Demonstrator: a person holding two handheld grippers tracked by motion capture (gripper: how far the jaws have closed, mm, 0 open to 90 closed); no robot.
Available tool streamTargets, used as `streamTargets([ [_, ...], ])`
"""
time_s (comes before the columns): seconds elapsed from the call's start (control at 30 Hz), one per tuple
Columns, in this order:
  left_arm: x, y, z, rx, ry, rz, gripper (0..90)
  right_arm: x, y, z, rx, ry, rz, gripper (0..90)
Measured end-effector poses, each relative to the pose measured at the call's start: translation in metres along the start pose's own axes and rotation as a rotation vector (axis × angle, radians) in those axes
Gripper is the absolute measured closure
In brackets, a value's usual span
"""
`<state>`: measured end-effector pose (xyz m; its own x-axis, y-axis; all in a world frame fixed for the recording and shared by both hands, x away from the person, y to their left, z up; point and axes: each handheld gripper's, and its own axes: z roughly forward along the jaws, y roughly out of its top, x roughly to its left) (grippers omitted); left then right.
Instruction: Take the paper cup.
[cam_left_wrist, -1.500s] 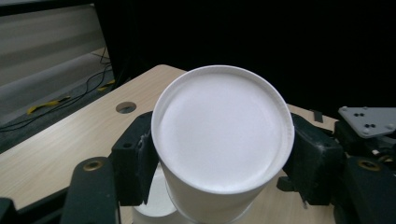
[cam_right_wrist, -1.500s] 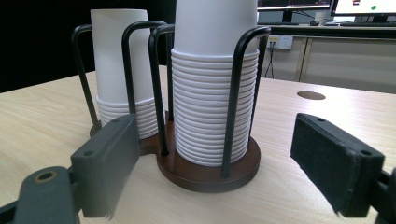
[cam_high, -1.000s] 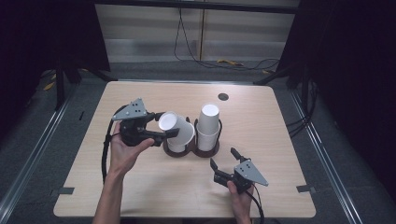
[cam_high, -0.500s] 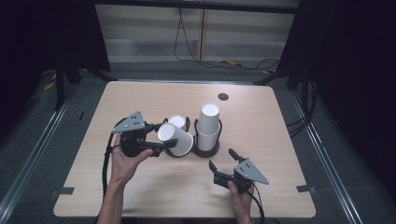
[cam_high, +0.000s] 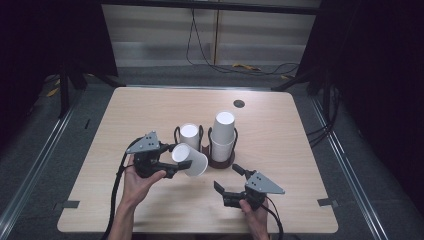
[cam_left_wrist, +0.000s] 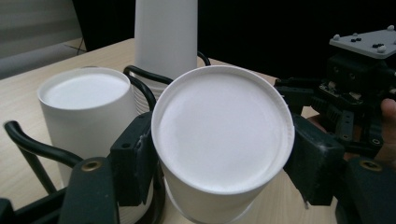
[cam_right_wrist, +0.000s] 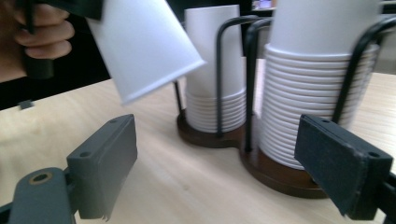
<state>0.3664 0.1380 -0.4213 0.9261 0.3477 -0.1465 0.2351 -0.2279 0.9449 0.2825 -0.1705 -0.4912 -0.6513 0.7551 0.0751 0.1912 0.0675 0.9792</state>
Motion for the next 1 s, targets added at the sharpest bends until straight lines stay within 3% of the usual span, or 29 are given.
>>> streamTargets([
  [0.13,-0.003,-0.008,0.005,-0.009,-0.036,-0.01,33.2,0.004,0.001,0.002,0.013,0.046,-0.017,12.8],
  [0.37,-0.007,-0.016,0.011,0.015,-0.059,-0.009,33.2,0.008,0.004,0.005,0.013,0.104,-0.044,13.0],
  [0.47,-0.008,-0.021,0.014,-0.004,-0.088,-0.037,33.1,0.009,0.006,0.007,0.016,0.136,-0.053,13.9],
  [0.6,-0.012,-0.027,0.02,0.023,-0.111,-0.031,33.1,0.011,0.008,0.011,0.037,0.193,-0.064,13.0],
  [0.77,-0.015,-0.031,0.021,0.015,-0.135,-0.058,33.2,0.014,0.008,0.012,0.059,0.234,-0.072,12.8],
  [1.0,-0.021,-0.029,0.023,0.021,-0.149,-0.049,33.5,0.016,0.006,0.018,0.078,0.27,-0.077,12.8],
])
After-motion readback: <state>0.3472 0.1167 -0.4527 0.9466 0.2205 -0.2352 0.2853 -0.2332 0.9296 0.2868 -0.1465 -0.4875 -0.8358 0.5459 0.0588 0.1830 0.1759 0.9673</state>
